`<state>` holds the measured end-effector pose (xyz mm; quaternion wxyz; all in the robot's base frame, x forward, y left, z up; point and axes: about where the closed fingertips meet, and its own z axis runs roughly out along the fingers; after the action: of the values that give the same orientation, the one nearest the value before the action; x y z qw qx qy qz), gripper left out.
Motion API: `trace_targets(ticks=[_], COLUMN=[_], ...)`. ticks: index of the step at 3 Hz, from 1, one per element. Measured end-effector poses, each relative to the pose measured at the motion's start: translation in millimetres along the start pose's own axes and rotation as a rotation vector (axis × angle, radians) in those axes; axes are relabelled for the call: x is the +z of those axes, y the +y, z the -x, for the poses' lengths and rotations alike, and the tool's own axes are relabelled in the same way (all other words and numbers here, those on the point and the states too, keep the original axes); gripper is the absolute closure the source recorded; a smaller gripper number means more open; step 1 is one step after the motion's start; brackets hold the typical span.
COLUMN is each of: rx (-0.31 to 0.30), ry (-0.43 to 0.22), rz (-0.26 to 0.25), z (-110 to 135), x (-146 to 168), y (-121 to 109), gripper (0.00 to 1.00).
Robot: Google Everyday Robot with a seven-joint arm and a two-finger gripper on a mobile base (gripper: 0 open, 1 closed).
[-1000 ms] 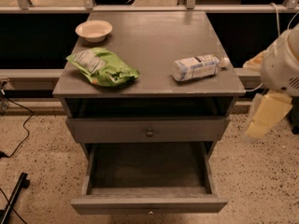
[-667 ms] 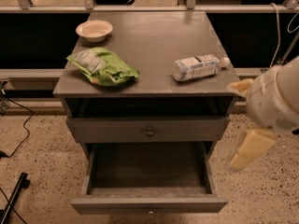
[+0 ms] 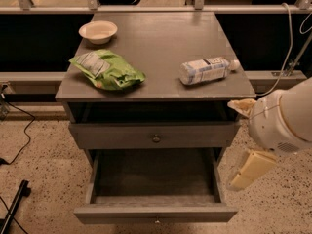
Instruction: Close middle drawer
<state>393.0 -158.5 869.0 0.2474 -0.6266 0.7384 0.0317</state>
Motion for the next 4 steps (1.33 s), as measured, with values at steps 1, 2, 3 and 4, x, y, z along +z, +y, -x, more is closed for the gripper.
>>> trace_targets(ticks=[1,2,3,4], rx=[0.010,0.023,0.052,0.051], ry=[-0.032,-0.081,-0.121,-0.124], rz=[-0.031,-0.007,-0.002,0.000], z=[-23,-60,-90,-91], x=[34,104,187,189], y=[2,39,74,74], gripper=[0.00,0.00,0.00,0.00])
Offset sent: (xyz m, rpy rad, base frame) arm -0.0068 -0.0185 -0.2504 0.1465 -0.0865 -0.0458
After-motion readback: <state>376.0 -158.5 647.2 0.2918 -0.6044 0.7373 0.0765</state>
